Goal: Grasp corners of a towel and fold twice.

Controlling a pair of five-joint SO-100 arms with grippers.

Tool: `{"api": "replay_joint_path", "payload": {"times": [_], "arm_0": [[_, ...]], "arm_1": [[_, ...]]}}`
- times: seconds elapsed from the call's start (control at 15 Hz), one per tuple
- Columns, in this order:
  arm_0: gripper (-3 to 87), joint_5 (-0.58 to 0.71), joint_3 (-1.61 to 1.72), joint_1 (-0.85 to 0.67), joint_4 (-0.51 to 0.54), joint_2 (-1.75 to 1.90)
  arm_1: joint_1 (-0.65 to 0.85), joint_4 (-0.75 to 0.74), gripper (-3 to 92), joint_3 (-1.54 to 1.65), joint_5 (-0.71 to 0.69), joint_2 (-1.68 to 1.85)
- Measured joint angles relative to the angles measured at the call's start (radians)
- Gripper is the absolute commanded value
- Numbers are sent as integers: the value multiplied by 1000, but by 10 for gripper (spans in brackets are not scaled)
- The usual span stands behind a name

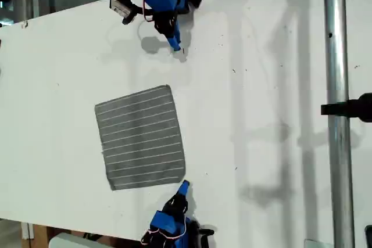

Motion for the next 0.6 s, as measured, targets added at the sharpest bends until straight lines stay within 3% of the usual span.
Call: {"api": "replay_joint_path", "payload": {"times": [0.07, 0.2, 0.27, 0.6], "arm_0": [[-26, -9, 0, -8, 0, 0], [-26, -298, 0, -178, 0, 0], [-26, -374, 2, -199, 0, 0], [-26, -414, 2, -206, 0, 0]], "arm_1": [[2, 0, -2, 0, 0, 0], [103, 0, -2, 0, 0, 0], [103, 0, -2, 0, 0, 0], [112, 0, 5, 0, 0, 0]]}}
